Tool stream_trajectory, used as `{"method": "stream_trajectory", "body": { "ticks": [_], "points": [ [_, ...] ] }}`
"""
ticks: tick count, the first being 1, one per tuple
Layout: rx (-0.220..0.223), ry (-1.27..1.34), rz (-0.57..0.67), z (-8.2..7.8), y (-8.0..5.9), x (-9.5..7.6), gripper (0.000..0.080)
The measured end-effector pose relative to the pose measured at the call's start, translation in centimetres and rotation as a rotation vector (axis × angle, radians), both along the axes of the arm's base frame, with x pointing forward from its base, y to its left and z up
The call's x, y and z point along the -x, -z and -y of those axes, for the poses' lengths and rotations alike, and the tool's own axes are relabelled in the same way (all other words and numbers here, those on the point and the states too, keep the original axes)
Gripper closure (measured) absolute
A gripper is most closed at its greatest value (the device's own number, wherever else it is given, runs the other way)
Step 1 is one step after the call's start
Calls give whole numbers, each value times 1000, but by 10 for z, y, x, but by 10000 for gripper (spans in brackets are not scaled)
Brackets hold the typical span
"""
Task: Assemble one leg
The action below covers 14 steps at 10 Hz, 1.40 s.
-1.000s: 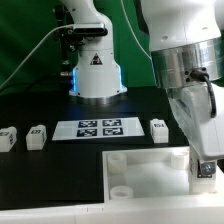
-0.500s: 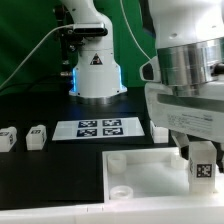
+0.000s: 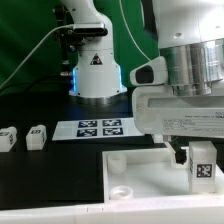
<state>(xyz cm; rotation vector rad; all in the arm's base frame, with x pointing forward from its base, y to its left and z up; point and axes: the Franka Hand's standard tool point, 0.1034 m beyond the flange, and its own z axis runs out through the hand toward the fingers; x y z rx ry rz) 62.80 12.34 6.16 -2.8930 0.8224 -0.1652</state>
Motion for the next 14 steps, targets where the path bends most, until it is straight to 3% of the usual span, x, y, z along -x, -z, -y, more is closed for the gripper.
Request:
{"method": "stream_trajectory", "body": {
  "ticks": [4,5,6,7,8,9,14],
  "points": [
    [131,-438,78,2,-8,-14,150],
    [127,-428,75,3,-7,-13,150],
    [122,-393,73,3,-7,-13,246],
    [112,-344,70,2,-7,-13,431],
    [102,-270,66,4,-7,-13,431],
    [95,-210,62,7,-7,-14,502],
    [58,157,11,23,-6,-11,495]
  ]
}}
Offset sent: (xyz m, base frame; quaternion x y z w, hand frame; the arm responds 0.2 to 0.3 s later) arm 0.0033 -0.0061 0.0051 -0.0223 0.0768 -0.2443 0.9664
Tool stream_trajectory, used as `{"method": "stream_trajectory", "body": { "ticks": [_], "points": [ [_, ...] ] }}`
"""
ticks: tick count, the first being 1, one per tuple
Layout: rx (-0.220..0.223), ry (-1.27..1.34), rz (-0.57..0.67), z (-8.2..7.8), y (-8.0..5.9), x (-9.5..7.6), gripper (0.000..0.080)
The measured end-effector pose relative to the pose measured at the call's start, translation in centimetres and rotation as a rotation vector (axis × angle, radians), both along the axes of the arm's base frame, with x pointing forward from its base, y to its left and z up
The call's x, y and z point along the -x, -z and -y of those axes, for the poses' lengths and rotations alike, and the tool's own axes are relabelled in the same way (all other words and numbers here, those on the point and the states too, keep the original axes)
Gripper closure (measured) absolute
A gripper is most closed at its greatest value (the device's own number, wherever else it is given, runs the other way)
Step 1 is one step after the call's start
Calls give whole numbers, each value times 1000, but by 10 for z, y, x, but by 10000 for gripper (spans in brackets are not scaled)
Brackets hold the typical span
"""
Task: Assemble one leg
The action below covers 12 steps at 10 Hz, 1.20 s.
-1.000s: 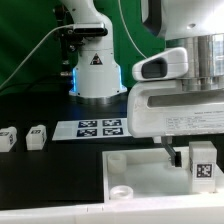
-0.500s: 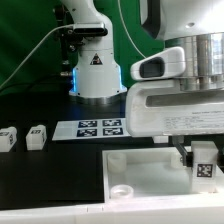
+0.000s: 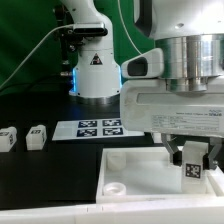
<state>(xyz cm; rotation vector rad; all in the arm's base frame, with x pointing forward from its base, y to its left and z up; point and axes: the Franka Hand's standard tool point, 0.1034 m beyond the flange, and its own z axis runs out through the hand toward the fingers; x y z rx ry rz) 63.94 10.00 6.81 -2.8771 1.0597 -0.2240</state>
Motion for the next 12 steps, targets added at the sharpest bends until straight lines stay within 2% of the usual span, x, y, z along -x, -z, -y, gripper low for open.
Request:
{"method": "stream_trajectory", "body": {
  "ticks": [2,4,6,7,8,9,10,12],
  "points": [
    [-26,211,-6,6,0,0,486],
    [-71,381,0,-3,3,2,494],
    [-64,341,0,-2,3,2,509],
    [-64,341,0,-2,3,2,285],
    [-64,334,-4,-3,2,3,285],
    [-69,320,-10,-6,-4,2,189],
    [-85,324,-2,-8,-12,0,158],
    [-118,351,10,-9,-26,-4,151]
  ]
}}
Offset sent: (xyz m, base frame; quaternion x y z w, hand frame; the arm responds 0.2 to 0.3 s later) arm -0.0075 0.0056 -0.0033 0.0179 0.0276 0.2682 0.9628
